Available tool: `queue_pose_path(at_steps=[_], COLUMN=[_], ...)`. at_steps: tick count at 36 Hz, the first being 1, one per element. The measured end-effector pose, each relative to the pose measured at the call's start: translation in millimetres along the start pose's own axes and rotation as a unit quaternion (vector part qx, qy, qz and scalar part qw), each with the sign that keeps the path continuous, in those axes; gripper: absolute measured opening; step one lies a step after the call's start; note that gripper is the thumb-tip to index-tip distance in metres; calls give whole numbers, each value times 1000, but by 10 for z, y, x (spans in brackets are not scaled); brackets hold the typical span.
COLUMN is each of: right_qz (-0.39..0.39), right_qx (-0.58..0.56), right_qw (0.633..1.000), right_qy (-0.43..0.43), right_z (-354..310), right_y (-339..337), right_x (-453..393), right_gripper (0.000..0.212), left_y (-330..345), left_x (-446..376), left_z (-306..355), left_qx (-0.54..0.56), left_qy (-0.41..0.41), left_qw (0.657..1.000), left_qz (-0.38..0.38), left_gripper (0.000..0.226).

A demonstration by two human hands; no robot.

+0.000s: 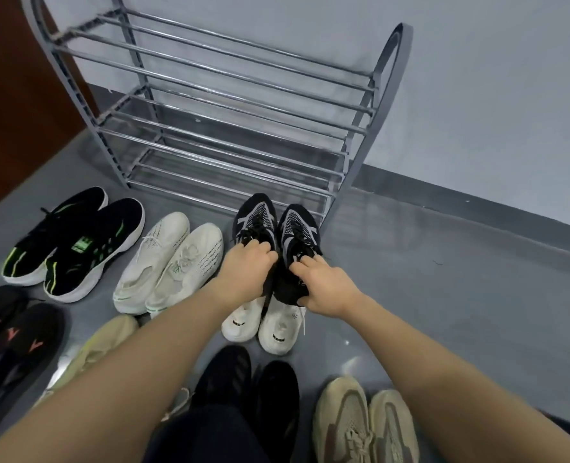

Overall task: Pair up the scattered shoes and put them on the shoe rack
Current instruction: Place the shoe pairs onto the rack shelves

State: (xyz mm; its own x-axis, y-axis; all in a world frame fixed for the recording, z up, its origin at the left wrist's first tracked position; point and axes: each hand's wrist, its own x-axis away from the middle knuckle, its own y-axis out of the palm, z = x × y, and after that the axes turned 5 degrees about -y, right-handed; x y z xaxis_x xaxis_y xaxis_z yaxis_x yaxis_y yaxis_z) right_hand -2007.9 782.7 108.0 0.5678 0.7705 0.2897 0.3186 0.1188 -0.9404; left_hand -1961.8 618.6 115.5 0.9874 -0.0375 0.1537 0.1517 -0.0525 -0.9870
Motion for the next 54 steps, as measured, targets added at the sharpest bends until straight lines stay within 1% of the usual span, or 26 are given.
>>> queue_pose_path(at_steps=[5,10,13,18,21,23,25,27,30,36,42,44,49,54], right_qz=[8,25,24,49,48,56,61,60,71,103,105,108,112,106], right_qx=[22,23,21,-11,-33,-41,-46,-52,-52,-52,-45,-38,-41,-55], right_qw=[1000,999,999,997,996,994,993,991,986,980,979,980,980,979], right_qy=[14,21,26,54,72,81,90,107,139,160,167,166,157,165], right_z=[16,215,350,552,687,748,808,842,883,947,1069,1091,1155,1232], right_y=[-4,-1,16,81,145,175,215,254,319,440,473,464,432,433], right_x=[-232,-556,-751,-1096,-1282,-1354,-1421,-1472,-1542,-1658,-1637,-1640,-1664,-1669], right_gripper=[43,42,44,44,46,46,47,48,46,43,46,46,53,57], left_y=[105,246,344,438,522,575,636,663,692,733,714,703,713,751], left_x=[-156,-458,-672,-1057,-1293,-1412,-1534,-1626,-1741,-1866,-1911,-1913,-1970,-2035], left_z=[-75,-137,-173,-173,-149,-136,-100,-42,8,-50,-27,2,53,60], left_qx=[16,71,80,9,23,51,82,108,125,147,174,177,154,154], left_qy=[-38,-93,-114,-163,-191,-198,-200,-192,-187,-184,-162,-162,-200,-191], left_qw=[999,993,990,987,981,978,976,975,974,972,971,971,967,969], left_qz=[12,5,10,-5,-17,-26,-19,-15,-19,-22,-7,-14,21,13], left_gripper=[26,32,37,53,61,61,54,51,53,64,61,62,62,66])
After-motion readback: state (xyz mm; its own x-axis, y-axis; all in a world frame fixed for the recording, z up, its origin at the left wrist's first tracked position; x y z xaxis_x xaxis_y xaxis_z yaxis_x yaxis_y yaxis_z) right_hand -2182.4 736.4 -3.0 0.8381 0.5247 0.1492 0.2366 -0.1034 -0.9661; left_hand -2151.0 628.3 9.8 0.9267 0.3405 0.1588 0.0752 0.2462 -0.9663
